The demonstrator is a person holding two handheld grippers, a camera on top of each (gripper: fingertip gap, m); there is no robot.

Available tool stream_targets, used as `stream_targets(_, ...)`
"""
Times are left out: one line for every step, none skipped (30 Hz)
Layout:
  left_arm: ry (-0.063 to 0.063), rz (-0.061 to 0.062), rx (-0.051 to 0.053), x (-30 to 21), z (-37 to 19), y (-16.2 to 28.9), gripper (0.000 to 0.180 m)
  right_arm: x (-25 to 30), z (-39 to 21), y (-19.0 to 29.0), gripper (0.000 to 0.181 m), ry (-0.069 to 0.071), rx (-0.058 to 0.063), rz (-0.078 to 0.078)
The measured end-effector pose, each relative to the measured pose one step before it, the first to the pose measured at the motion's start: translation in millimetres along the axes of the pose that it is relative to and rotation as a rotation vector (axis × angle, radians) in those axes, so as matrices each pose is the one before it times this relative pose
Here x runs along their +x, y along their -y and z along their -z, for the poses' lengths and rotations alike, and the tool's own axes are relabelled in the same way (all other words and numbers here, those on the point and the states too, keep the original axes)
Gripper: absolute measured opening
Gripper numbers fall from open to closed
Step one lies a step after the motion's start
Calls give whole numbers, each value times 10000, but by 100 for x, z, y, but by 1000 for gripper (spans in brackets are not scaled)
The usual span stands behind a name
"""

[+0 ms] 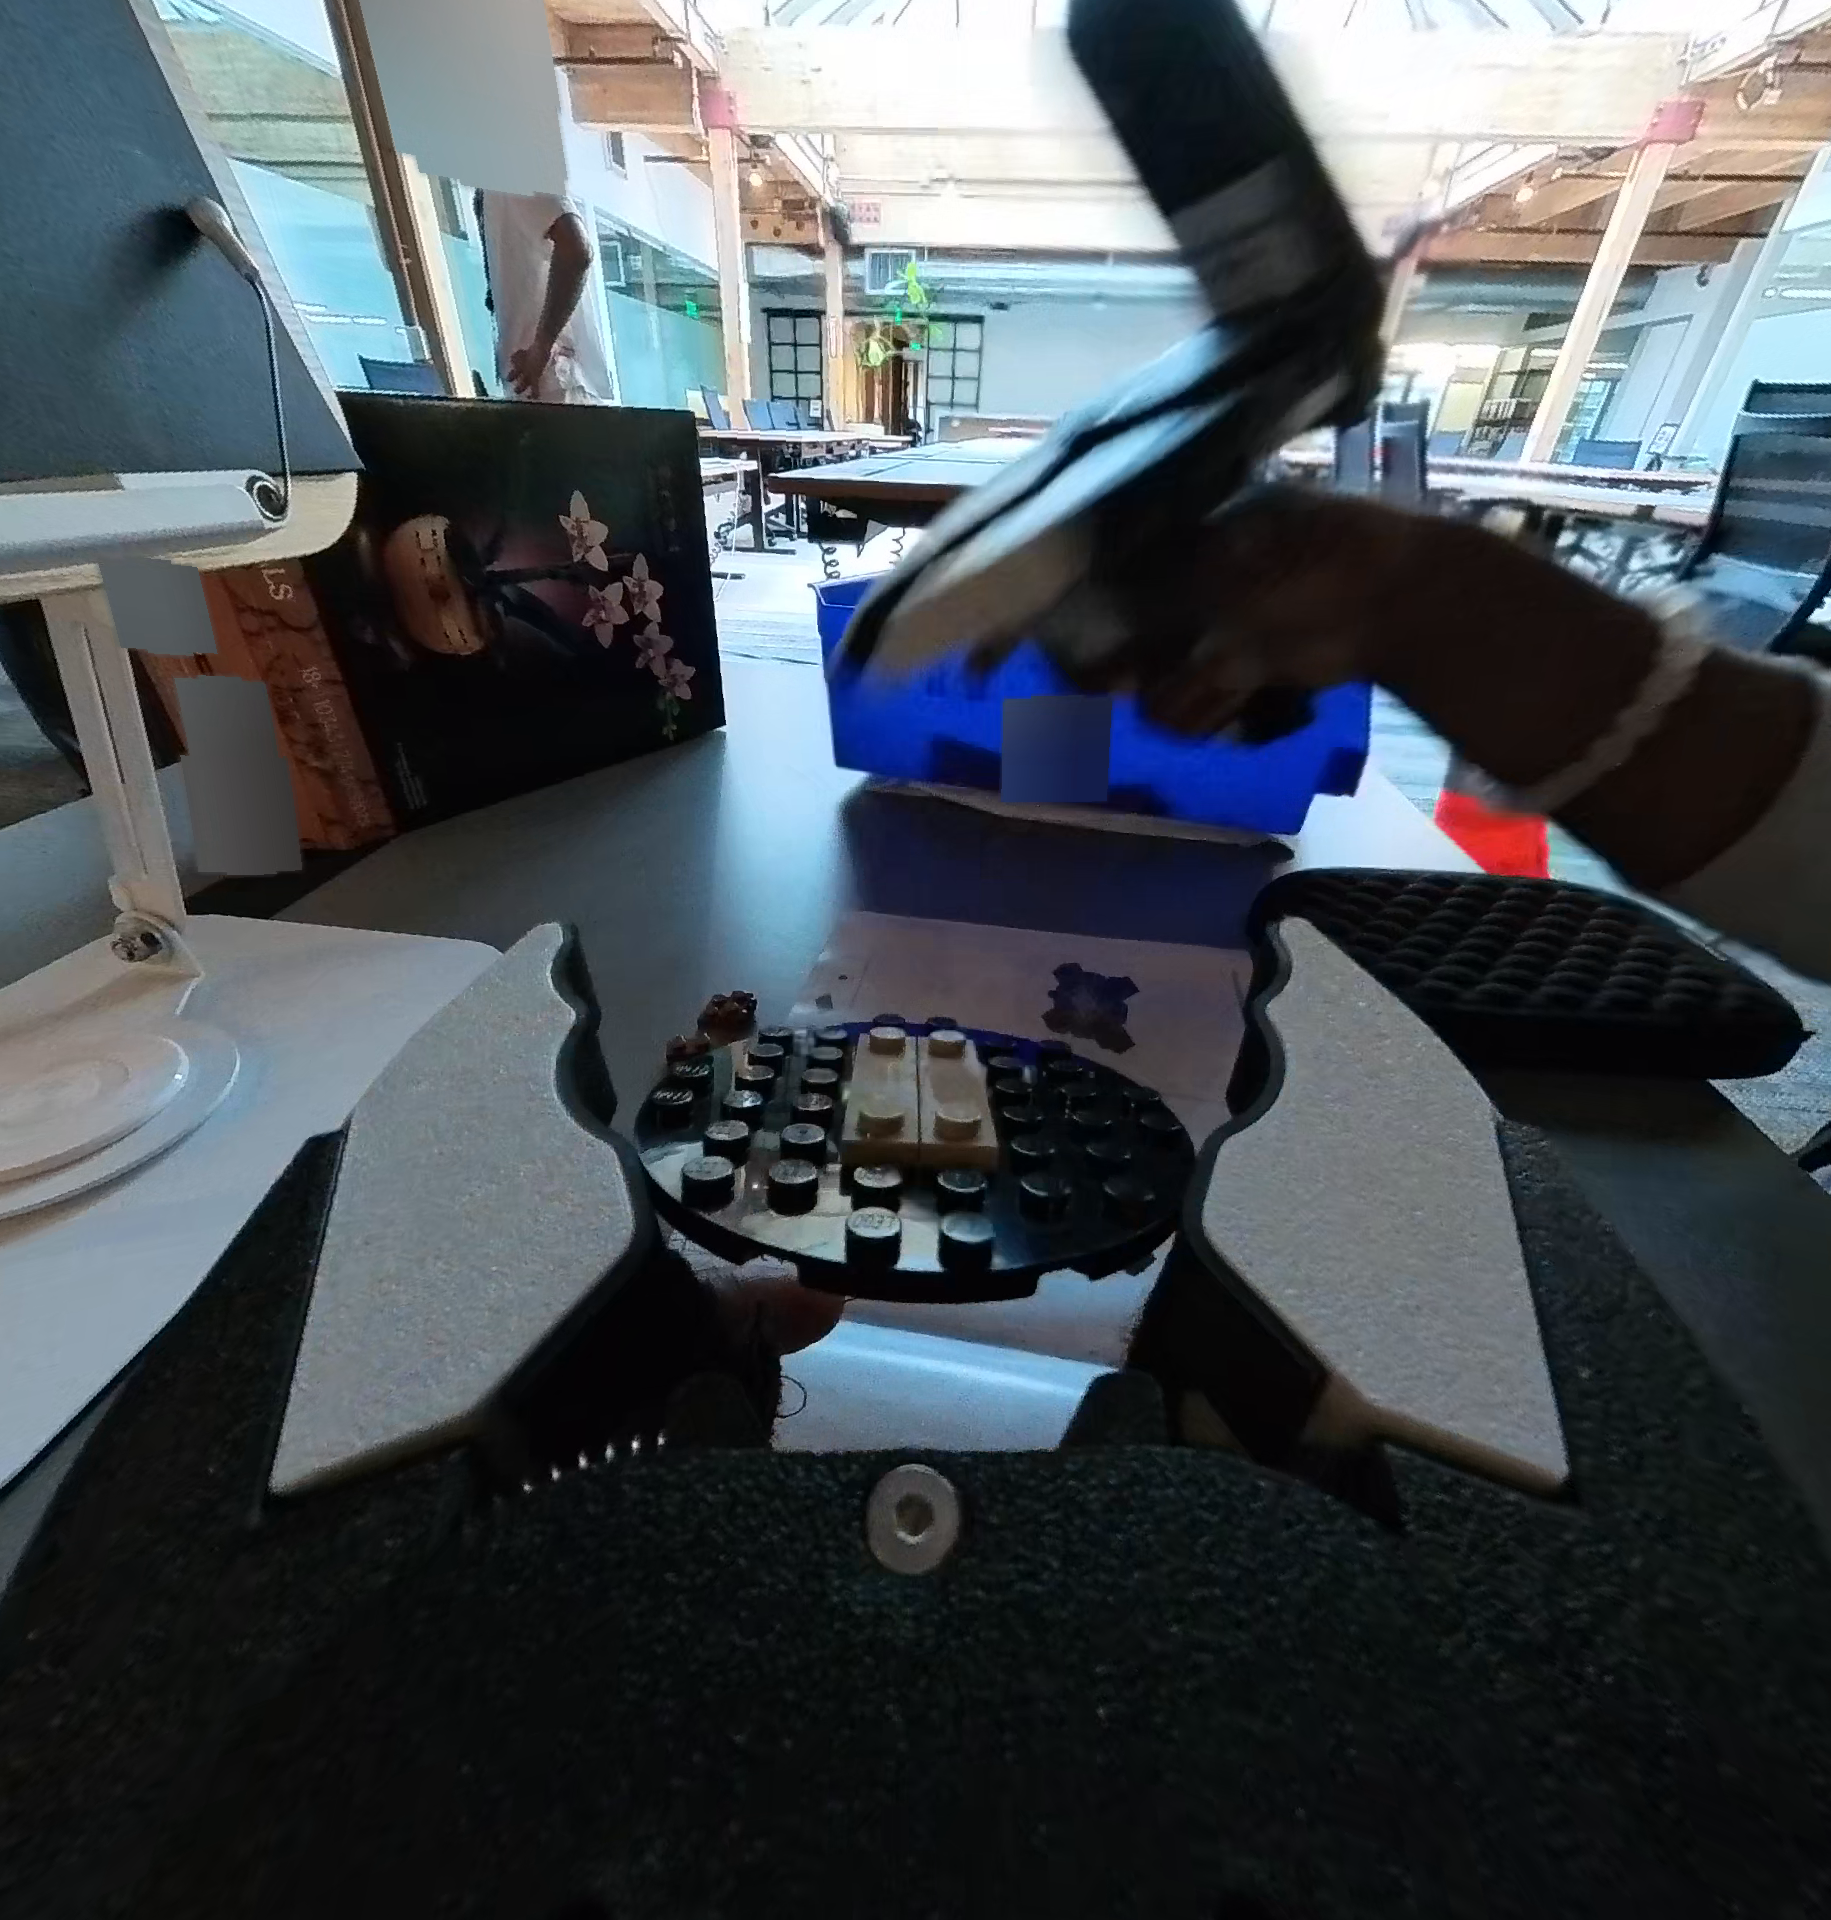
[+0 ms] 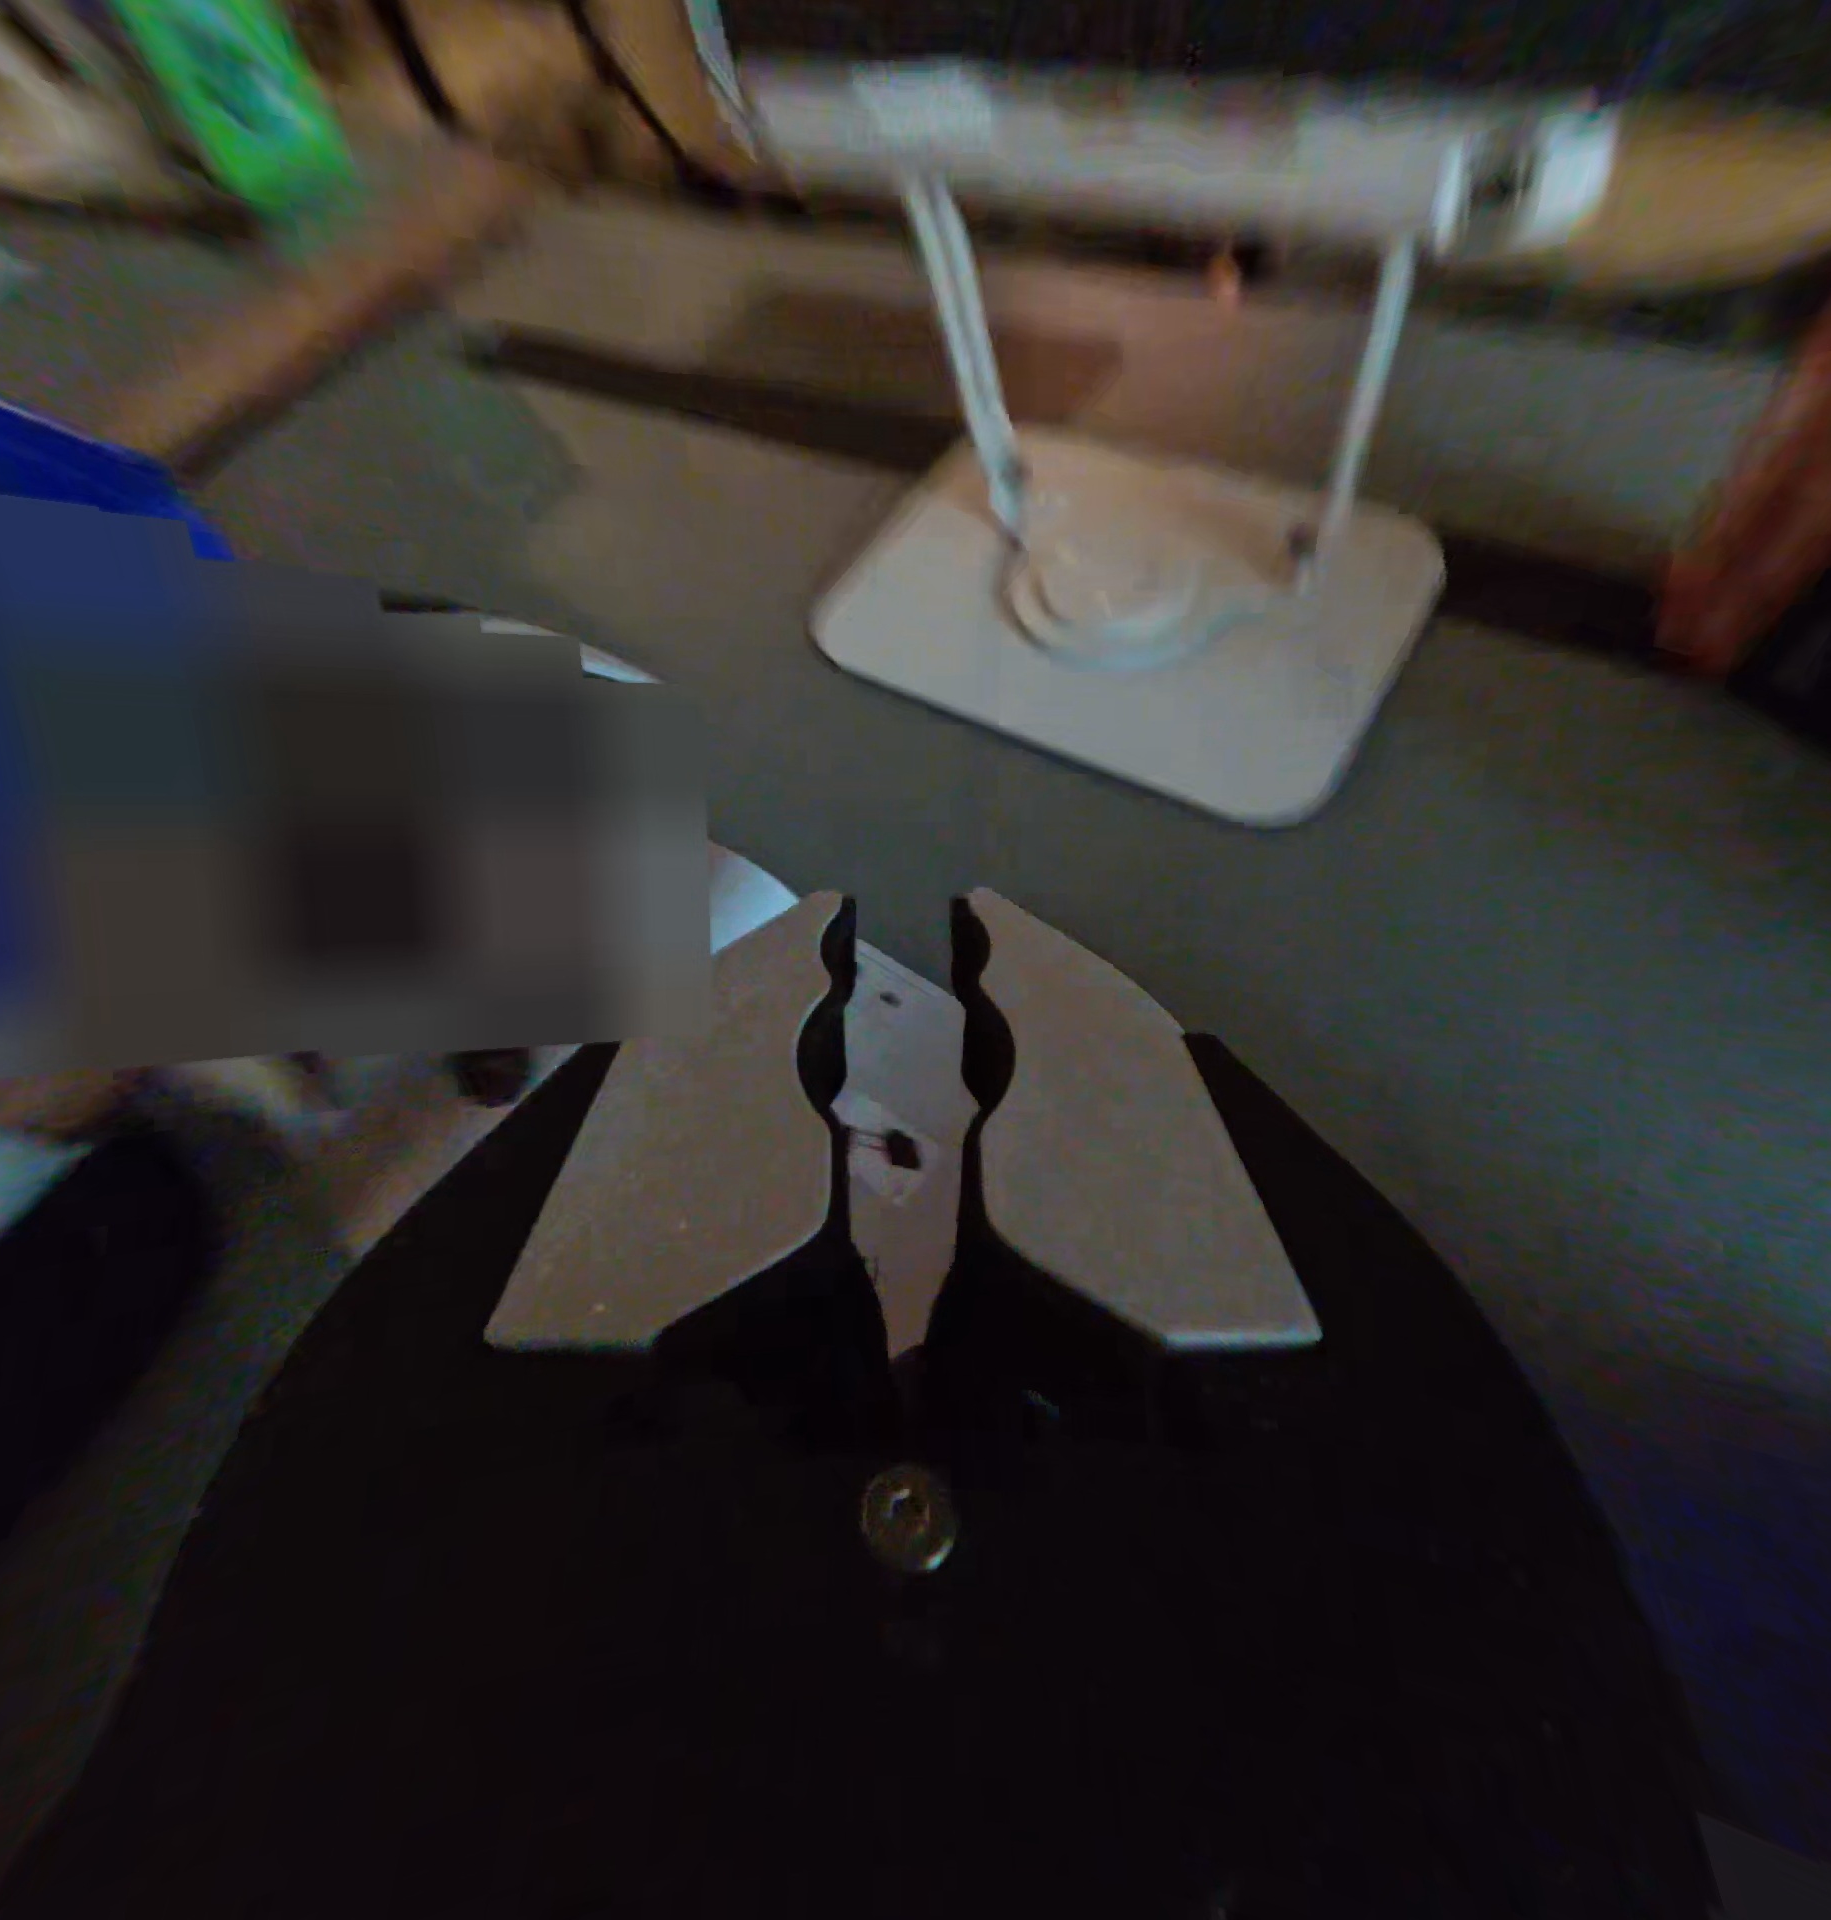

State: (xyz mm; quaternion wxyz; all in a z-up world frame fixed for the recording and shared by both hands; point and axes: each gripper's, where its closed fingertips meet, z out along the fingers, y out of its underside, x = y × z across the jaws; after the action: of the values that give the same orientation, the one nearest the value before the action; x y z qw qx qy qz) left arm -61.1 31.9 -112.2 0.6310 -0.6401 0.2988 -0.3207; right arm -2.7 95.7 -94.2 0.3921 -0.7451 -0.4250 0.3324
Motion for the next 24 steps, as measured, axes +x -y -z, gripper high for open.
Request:
stream_targets(-1, -1, -22, -3, -76, -48, 117, -1247, 2179, 1395, 23, 678, 1054, 276)
stream_targets(5, 0, -29, -12, -21, -67, 117, -883, 2211, 1506, 31, 369, 1111, 227)
stream_targets(2, 2, -30, -16, -27, -89, 117, -480, 2147, 1383, 39, 115, 896, 246)
stream_targets(3, 18, -23, -26, -22, -59, 117, -347, 2068, 1244, 47, 60, 730, 285)
stream_targets(-5, 20, -13, -14, -30, -66, 117, -240, 1960, 1087, 59, 8, 575, 249)
stream_targets(5, 12, -14, -1, -5, -48, 117, 158, 1715, 821, 76, -139, 340, 224)
stream_targets(11, 10, -13, -17, -11, -47, 117, 293, 1609, 589, 93, -264, 157, 299)
stream_targets(8, 9, -16, -12, 19, -61, 117, 868, 1442, 444, 101, -574, 55, 466)
stream_targets(2, -6, -8, 25, 31, -13, 117, 1095, 1397, 407, 102, -727, 88, 675)
stream_targets(3, 5, 10, 18, 33, 22, 116, 946, 1266, 263, 101, -547, 49, 781)
stream_targets(-14, 27, 25, 52, -5, 11, 116, 894, 1128, 37, 97, -426, -66, 750)
stream_targets(-6, 34, 22, 8, -71, -30, 116, 1005, 1003, -140, 90, -437, -115, 538)
stream_targets(13, 21, -9, -9, 0, -1, 116, 1172, 881, -406, 79, -482, -220, 440)
stream_targets(18, 8, -42, -20, -20, -114, 116, 1296, 841, -881, 66, -507, -506, 324)
stream_targets(18, -9, -52, -6, 20, -99, 116, 1383, 778, -1214, 54, -490, -722, 61)
stream_targets(14, -17, -53, -34, -41, -118, 116, 1430, 533, -1285, 55, -445, -699, -141)
stream_targets(-7, -13, -36, 7, -83, -64, 116, 1303, 468, -1379, 56, -312, -712, -164)
stream_targets(-16, 8, -18, 42, -89, -31, 116, 1035, 413, -1322, 55, -162, -666, -180)
stream_targets(-6, 20, 7, 62, -25, -12, 116, 835, 304, -1033, 53, -71, -464, -100)
stream_targets(-3, 30, 9, 22, -9, -68, 116, 544, 203, -873, 49, 11, -302, 29)
stream_targets(14, 30, -33, -23, 3, -111, 116, 426, 28, -948, 47, 125, -293, -19)
stream_targets(38, 7, -43, -38, -2, -155, 116, 152, -1, -827, 44, 187, -300, -113)
stream_targets(38, 17, -26, -79, -14, -91, 116, 272, -70, -846, 36, 80, -315, -27)
stream_targets(25, 44, 15, -53, -65, -46, 116, 293, -99, -905, 26, 28, -392, 126)
